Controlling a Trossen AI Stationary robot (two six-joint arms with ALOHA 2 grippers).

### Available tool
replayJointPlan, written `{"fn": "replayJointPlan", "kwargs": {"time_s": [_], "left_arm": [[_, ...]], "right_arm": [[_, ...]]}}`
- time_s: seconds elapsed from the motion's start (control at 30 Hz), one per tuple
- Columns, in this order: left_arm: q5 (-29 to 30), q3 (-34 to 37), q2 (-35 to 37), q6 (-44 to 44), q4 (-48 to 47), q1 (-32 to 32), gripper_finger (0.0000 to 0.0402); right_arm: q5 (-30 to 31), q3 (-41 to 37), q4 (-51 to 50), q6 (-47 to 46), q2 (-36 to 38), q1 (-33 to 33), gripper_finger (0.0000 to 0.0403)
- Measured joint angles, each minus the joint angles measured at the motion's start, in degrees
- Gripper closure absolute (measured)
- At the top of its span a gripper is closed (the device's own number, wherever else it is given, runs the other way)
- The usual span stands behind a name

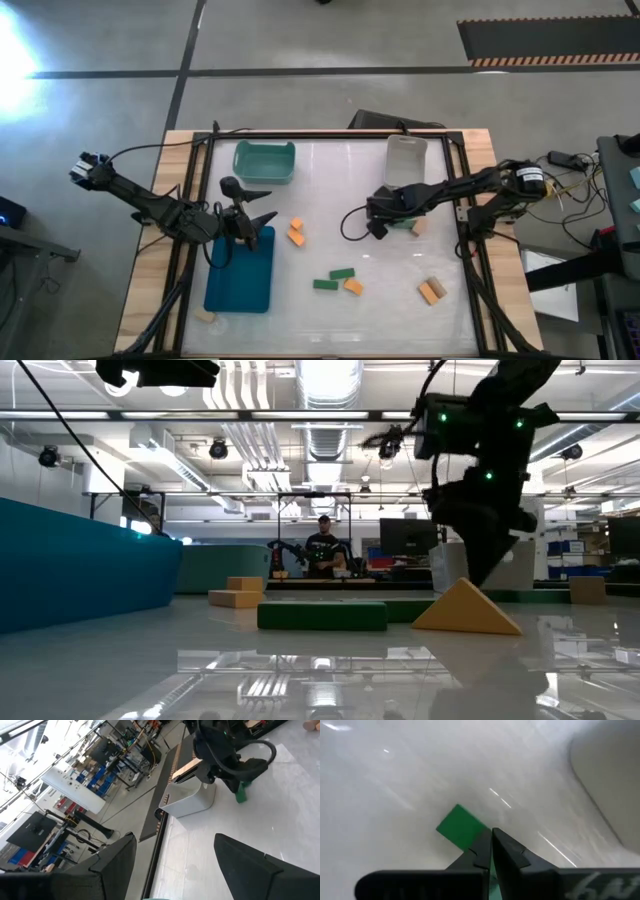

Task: Sort & place blocks by color
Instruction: Put the green block into the gray bin

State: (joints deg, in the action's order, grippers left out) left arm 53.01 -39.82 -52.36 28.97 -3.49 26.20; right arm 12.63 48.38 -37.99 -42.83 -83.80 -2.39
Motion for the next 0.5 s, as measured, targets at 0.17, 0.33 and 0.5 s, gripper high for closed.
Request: {"fn": "replayJointPlan", "kwargs": {"time_s": [0.17, 0.33, 0.5], "left_arm": [[0.0, 0.0, 0.0, 0.0, -0.02, 0.01, 0.015], [0.0, 0.0, 0.0, 0.0, -0.02, 0.0, 0.015], [-0.01, 0.03, 0.0, -0.01, 0.0, 0.02, 0.015]], "right_arm": [[-3.34, -0.01, 0.38, 5.29, 3.99, -0.26, 0.0394], [-8.83, -0.02, 0.26, 22.39, 6.53, -0.19, 0.0369], [-8.16, -0.02, 0.63, 38.2, 5.99, -0.05, 0.0304]]}}
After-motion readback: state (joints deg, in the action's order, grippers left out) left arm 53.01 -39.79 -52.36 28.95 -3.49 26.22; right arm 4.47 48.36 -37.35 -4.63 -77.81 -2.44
